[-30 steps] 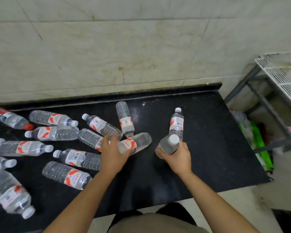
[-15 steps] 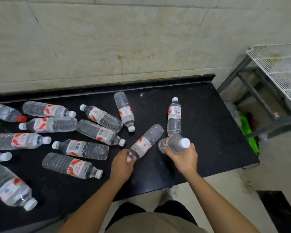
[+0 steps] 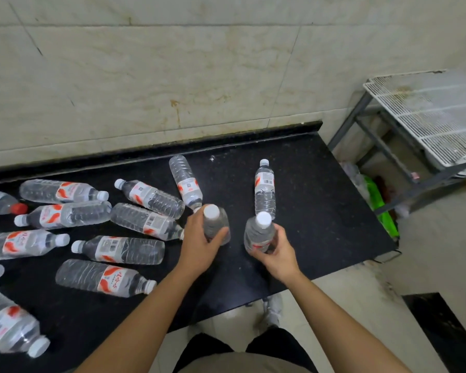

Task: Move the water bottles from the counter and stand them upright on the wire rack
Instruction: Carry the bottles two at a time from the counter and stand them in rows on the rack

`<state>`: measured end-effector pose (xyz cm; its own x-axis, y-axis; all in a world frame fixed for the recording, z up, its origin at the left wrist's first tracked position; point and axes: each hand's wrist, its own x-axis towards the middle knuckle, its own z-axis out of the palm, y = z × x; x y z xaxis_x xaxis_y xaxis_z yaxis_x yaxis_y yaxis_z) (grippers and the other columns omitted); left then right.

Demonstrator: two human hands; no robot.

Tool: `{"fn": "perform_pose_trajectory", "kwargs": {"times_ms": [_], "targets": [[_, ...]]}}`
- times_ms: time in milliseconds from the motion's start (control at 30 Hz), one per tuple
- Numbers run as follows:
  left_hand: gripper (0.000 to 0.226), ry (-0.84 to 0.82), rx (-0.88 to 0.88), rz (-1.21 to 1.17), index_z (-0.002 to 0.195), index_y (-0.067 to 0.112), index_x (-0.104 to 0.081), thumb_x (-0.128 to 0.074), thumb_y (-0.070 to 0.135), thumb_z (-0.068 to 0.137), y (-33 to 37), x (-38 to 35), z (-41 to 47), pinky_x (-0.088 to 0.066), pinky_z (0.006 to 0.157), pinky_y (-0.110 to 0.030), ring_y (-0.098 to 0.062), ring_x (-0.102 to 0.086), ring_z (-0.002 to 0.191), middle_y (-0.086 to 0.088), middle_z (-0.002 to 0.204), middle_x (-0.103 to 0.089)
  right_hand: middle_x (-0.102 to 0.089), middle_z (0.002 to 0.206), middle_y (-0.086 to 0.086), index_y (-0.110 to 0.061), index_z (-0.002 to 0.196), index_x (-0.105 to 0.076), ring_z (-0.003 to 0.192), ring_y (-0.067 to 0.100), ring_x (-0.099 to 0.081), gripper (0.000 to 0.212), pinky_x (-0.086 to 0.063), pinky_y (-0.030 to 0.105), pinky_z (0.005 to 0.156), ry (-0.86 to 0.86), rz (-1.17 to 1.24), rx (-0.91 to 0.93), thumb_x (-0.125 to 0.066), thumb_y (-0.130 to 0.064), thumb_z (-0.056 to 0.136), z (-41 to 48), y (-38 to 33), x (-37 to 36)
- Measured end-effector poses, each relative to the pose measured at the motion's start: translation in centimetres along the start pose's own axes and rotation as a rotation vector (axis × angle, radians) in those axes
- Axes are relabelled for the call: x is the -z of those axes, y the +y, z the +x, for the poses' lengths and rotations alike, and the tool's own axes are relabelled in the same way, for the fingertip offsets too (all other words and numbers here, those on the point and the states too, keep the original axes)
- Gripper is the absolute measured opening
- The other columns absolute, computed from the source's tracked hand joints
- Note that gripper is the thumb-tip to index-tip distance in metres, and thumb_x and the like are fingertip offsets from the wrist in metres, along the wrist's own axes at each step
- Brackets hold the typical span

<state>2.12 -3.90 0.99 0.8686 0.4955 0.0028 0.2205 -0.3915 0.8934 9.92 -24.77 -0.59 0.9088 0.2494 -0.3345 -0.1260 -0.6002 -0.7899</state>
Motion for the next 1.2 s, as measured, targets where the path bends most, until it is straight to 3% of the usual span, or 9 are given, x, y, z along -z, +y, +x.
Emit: {"fn": "perform_pose_trajectory", "kwargs": {"times_ms": [133, 267, 467, 600, 667, 733, 967, 1100, 1200], "targets": [[0.069, -0.126, -0.061, -0.022, 0.143, 0.024, -0.039, -0.076, 0.015, 0.086, 0.2, -1.1, 1.0, -0.041, 0.109, -0.032, -0.012, -0.050, 0.125, 0.000, 0.137, -0.052, -0.065, 0.116, -0.015, -0.032, 0.123, -0.043, 0.108, 0.003, -0.065, 0.066, -0.052, 0.038, 0.101, -0.070, -0.048, 0.031, -0.088, -0.022, 0.076, 0.4, -0.1, 1.6], [0.067, -0.139, -0.013, -0.025, 0.136, 0.036, -0.042, -0.078, 0.018, 0.083, 1.1, -1.5, 2.8, -0.048, 0.102, -0.038, -0.013, -0.059, 0.116, 0.005, 0.127, -0.060, -0.058, 0.128, -0.013, -0.036, 0.140, -0.029, 0.113, 0.012, -0.060, 0.090, -0.051, 0.038, 0.098, -0.146, -0.110, 0.105, -0.088, -0.041, 0.072, 1.1, -1.0, 2.7], [0.064, -0.034, 0.115, -0.099, 0.127, 0.029, -0.048, -0.086, 0.022, 0.076, 2.0, -2.1, 0.7, -0.052, 0.099, -0.043, -0.014, -0.066, 0.109, 0.006, 0.117, -0.067, -0.067, 0.121, -0.007, -0.032, 0.136, -0.047, 0.111, 0.013, -0.065, 0.074, -0.054, 0.040, 0.098, -0.294, -0.050, 0.255, -0.089, -0.033, 0.075, 1.1, -0.9, 5.2], [0.052, 0.045, 0.106, -0.166, 0.128, 0.027, -0.050, -0.079, 0.026, 0.085, 7.4, -5.1, -0.4, -0.053, 0.092, -0.027, -0.002, -0.066, 0.106, 0.006, 0.120, -0.066, -0.066, 0.123, -0.014, -0.042, 0.134, -0.043, 0.113, 0.000, -0.064, 0.072, -0.054, 0.035, 0.099, -0.304, 0.122, 0.301, -0.087, -0.038, 0.077, -0.3, 0.6, 11.7], [0.051, 0.045, 0.050, -0.239, 0.131, 0.018, -0.050, -0.074, 0.025, 0.087, 12.1, -7.9, -0.5, -0.054, 0.087, -0.021, 0.004, -0.067, 0.098, 0.004, 0.118, -0.067, -0.063, 0.127, -0.016, -0.052, 0.135, -0.038, 0.117, 0.000, -0.061, 0.077, -0.051, 0.032, 0.101, -0.256, 0.187, 0.330, -0.086, -0.038, 0.077, -0.6, 0.9, 16.7], [0.050, 0.029, 0.004, -0.332, 0.135, 0.016, -0.050, -0.070, 0.026, 0.090, 17.0, -11.3, -0.5, -0.055, 0.090, -0.030, -0.006, -0.069, 0.102, 0.001, 0.118, -0.069, -0.060, 0.130, -0.018, -0.057, 0.138, -0.033, 0.121, 0.001, -0.059, 0.084, -0.049, 0.029, 0.103, -0.205, 0.234, 0.351, -0.086, -0.037, 0.076, -0.3, 1.4, 22.2], [0.058, -0.114, -0.158, -0.548, 0.139, 0.015, -0.049, -0.064, 0.039, 0.088, 32.7, -24.5, -0.1, -0.054, 0.096, -0.041, -0.023, -0.067, 0.111, -0.011, 0.125, -0.067, -0.067, 0.117, -0.004, -0.022, 0.149, -0.037, 0.096, -0.004, -0.068, 0.078, -0.051, 0.015, 0.081, 0.012, 0.517, 0.378, -0.077, -0.002, 0.086, 0.0, 3.6, 41.3], [0.065, -0.132, -0.217, -0.639, 0.140, 0.010, -0.045, -0.063, 0.039, 0.085, 40.6, -30.9, 0.2, -0.054, 0.082, -0.029, -0.014, -0.067, 0.097, -0.004, 0.115, -0.065, -0.068, 0.103, 0.002, -0.014, 0.132, -0.053, 0.091, 0.016, -0.067, 0.066, -0.052, 0.038, 0.086, 0.256, 0.743, 0.364, -0.076, -0.026, 0.071, 0.4, 4.5, 49.5], [0.061, -0.119, -0.226, -0.654, 0.128, 0.018, -0.051, -0.063, 0.048, 0.076, 45.0, -34.6, 1.5, -0.056, 0.082, -0.038, -0.020, -0.068, 0.095, -0.013, 0.114, -0.066, -0.069, 0.093, 0.005, -0.014, 0.119, -0.062, 0.084, 0.022, -0.066, 0.055, -0.055, 0.043, 0.079, 0.369, 0.872, 0.392, -0.076, -0.037, 0.071, 1.2, 4.6, 54.6]]}}
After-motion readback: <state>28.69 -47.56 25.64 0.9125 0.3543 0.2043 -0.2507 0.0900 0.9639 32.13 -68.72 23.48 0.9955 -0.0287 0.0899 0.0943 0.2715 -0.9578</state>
